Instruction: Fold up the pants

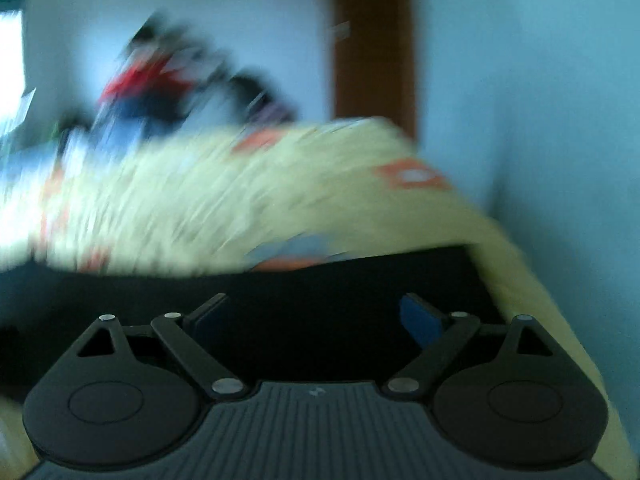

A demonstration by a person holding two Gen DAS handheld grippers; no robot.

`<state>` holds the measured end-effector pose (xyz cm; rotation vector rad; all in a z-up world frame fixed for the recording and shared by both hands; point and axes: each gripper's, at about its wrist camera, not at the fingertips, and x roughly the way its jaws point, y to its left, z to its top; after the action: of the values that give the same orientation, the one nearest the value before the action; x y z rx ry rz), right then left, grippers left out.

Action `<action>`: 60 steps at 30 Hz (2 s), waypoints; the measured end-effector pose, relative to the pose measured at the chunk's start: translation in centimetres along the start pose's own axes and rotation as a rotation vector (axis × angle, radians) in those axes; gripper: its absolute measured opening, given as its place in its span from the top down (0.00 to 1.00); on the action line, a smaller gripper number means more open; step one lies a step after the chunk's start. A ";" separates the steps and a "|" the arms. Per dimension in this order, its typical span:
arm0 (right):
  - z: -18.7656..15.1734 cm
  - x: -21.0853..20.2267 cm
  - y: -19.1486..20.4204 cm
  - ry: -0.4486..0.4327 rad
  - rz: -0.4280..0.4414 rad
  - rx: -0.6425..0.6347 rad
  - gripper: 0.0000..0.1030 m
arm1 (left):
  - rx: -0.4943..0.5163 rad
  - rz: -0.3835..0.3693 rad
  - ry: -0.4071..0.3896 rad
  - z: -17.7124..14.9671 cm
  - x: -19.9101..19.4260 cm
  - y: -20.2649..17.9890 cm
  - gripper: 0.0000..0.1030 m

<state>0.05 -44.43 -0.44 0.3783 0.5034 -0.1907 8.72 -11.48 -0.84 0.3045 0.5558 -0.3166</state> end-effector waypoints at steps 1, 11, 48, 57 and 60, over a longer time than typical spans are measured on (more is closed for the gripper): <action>0.0 -0.9 -2.5 -0.012 0.012 0.136 0.10 | -0.012 -0.003 0.001 -0.2 0.0 -0.1 0.17; -3.4 -0.8 -8.2 0.107 0.177 0.601 0.10 | -0.080 -0.034 0.038 -1.8 0.8 -0.7 0.12; -5.0 9.0 21.5 0.301 0.664 -0.043 0.92 | -0.237 0.209 -0.018 -4.1 -3.4 6.4 0.08; -7.3 8.0 24.5 0.400 0.642 -0.238 0.62 | -0.292 0.205 -0.002 -4.6 -3.8 7.8 0.08; -5.8 5.3 23.5 0.323 0.721 -0.270 0.35 | -0.299 0.216 -0.009 -4.3 -4.0 8.1 0.08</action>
<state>8.40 -21.14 -0.60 0.3063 0.6697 0.6395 6.51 -1.70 -0.45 0.0721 0.5476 -0.0240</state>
